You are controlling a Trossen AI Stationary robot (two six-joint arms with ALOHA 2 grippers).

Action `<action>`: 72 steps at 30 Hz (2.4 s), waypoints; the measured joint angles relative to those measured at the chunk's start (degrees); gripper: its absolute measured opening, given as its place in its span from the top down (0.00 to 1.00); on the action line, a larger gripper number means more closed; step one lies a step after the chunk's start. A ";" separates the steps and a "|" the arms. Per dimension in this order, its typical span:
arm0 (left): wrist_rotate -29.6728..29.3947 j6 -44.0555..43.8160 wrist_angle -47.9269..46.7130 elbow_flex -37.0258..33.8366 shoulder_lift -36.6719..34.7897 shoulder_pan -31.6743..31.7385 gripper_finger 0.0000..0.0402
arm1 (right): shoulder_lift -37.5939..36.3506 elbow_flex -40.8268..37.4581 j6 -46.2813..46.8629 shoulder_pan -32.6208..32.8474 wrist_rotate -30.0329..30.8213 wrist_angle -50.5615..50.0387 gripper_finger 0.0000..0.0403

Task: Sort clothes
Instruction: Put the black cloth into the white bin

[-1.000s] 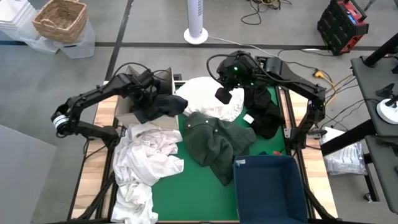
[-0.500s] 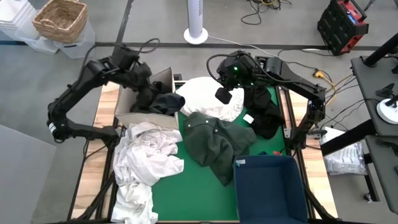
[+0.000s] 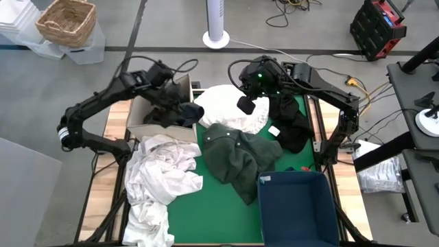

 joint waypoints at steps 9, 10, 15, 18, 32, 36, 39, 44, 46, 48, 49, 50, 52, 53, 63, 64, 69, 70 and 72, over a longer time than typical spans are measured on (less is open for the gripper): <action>-9.41 -2.26 4.68 -11.65 -1.39 2.96 1.00 | 0.00 -0.02 0.68 0.00 0.01 0.86 0.97; -9.50 -2.73 6.10 -13.16 -1.49 3.42 1.00 | 0.00 -0.02 0.68 0.00 0.03 0.85 0.97; -12.45 -7.23 11.86 -19.35 -1.91 5.97 1.00 | 0.00 -0.02 0.73 0.01 0.02 0.81 0.97; -15.46 -8.99 13.60 -21.42 -2.68 7.49 1.00 | 0.00 -0.02 0.75 0.04 0.01 0.79 0.97; -13.37 -16.26 11.01 -24.26 -2.86 11.86 1.00 | 0.00 -0.39 1.62 0.04 0.01 0.78 0.97; -3.52 -20.61 10.84 -22.07 -4.04 12.19 1.00 | 0.00 -0.40 1.80 0.04 0.03 0.76 0.97; -4.38 -22.11 8.30 -19.56 -4.59 12.17 1.00 | 0.00 -0.42 1.80 0.04 0.03 0.76 0.97; -12.93 -20.47 -2.60 -14.18 -5.22 12.22 1.00 | 0.00 -0.42 2.66 0.04 0.02 0.76 0.97; -17.82 -16.34 -6.56 -13.79 -5.13 12.22 1.00 | 0.00 -0.42 2.68 0.04 0.02 0.76 0.97; -18.99 -12.97 -7.19 -14.45 -5.21 12.23 1.00 | 0.00 -0.42 2.69 0.04 0.02 0.76 0.97; -18.66 -11.37 -6.66 -15.17 -5.24 12.24 1.00 | 0.00 -0.42 2.69 0.04 0.03 0.76 0.97; -17.85 -10.15 -5.93 -16.18 -5.20 12.24 1.00 | 0.00 -0.42 2.69 0.04 0.03 0.76 0.97; -16.00 -9.66 -4.07 -18.38 -4.73 12.22 1.00 | 0.00 -0.42 2.82 0.04 0.03 0.76 0.97; -15.46 -9.85 -3.14 -19.44 -4.40 12.20 1.00 | 0.00 -0.42 2.88 0.04 0.03 0.76 0.97; -15.38 -12.91 -0.21 -21.35 -3.80 12.31 1.00 | 0.00 -0.42 2.74 0.04 0.03 0.76 0.97; -15.37 -12.92 -0.22 -20.40 -4.19 12.31 1.00 | 0.00 -0.42 2.66 0.04 0.03 0.76 0.97; -15.53 -12.89 -1.33 -15.09 -5.62 12.31 1.00 | -0.10 -0.34 2.34 0.04 0.02 0.73 0.97; -15.57 -12.76 -1.63 -13.98 -6.01 12.31 1.00 | -0.12 -0.30 2.32 0.04 0.02 0.72 0.97; -15.58 -12.39 -2.12 -11.94 -6.89 12.31 1.00 | -0.13 -0.06 2.32 0.04 0.01 0.38 0.97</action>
